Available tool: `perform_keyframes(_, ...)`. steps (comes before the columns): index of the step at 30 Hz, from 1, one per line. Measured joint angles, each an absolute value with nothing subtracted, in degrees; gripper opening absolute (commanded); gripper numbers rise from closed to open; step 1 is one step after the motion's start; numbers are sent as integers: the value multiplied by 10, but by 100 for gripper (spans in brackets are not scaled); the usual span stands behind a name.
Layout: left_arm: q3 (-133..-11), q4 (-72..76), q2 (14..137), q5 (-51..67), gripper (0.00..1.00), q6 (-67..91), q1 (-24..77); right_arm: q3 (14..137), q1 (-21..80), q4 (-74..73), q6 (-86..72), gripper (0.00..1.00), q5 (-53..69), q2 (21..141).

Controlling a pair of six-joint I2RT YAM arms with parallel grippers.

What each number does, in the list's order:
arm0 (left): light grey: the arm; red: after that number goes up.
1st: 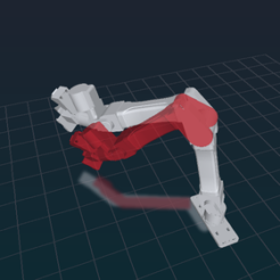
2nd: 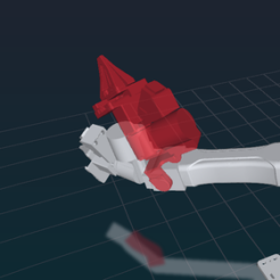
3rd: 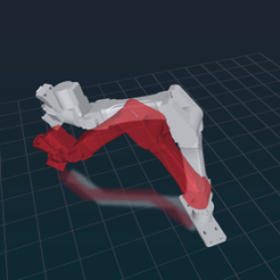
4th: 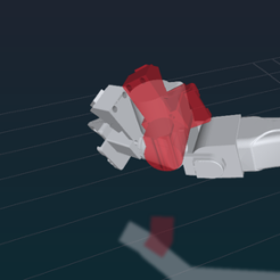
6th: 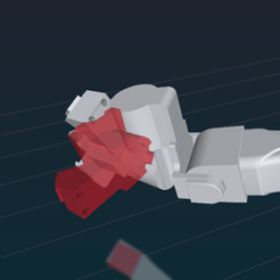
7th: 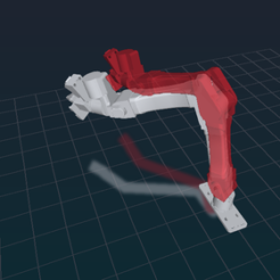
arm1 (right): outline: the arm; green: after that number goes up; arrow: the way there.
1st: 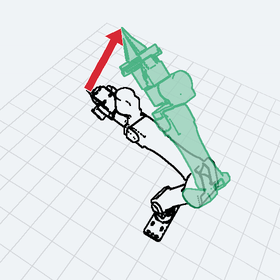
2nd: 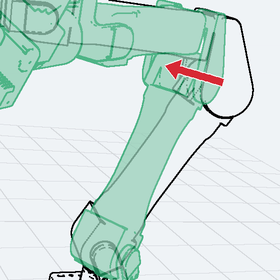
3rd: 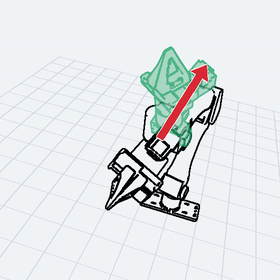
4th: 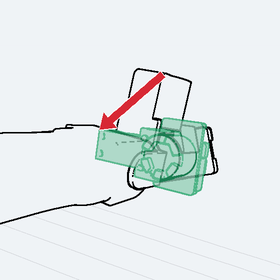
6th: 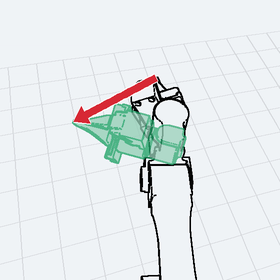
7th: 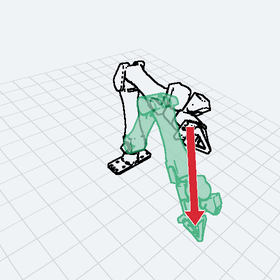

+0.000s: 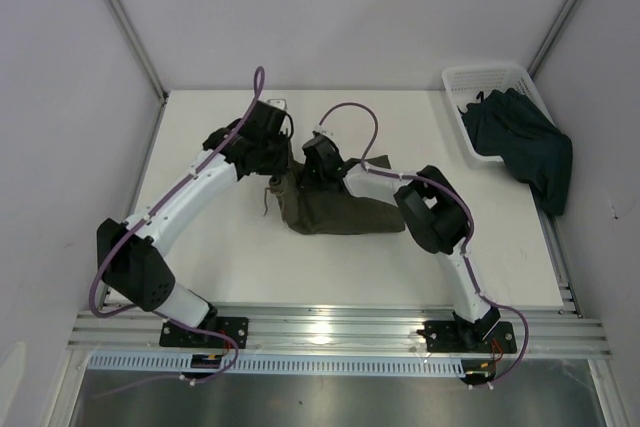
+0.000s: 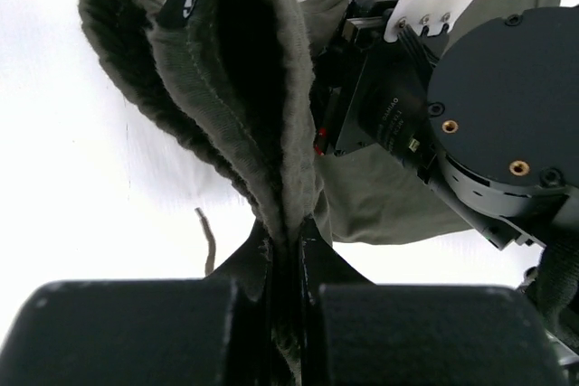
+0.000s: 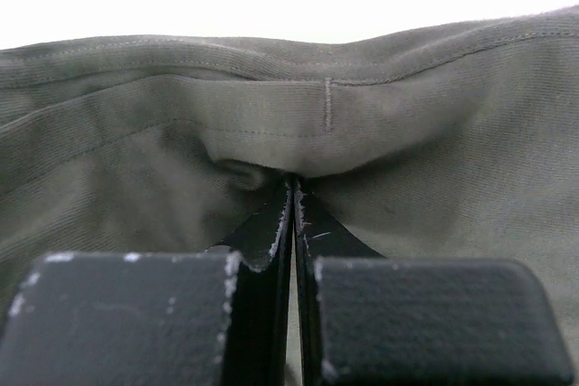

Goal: Fold and stack the shorts
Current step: Fold the shorts

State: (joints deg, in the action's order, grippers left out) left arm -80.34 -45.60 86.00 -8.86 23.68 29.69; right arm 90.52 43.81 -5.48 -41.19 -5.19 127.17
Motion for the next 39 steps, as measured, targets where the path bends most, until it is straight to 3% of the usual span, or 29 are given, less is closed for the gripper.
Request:
perform_keyframes(8,-826,-469,892,-107,0,237,302,888,413,-82,-415,0,-46,1215)
perform_keyframes(17,-839,-484,911,-133,0,237,321,749,321,-101,-402,0,-24,1004)
perform_keyframes(20,-847,-488,914,-137,0,237,328,702,281,-121,-382,5,-25,959)
perform_keyframes(23,-854,-492,917,-142,0,236,335,652,237,-148,-358,28,-23,929)
perform_keyframes(24,-856,-493,918,-144,0,236,337,636,223,-156,-349,32,-22,922)
perform_keyframes(39,-898,-522,956,-178,0,234,363,576,186,-187,-295,50,-3,965)
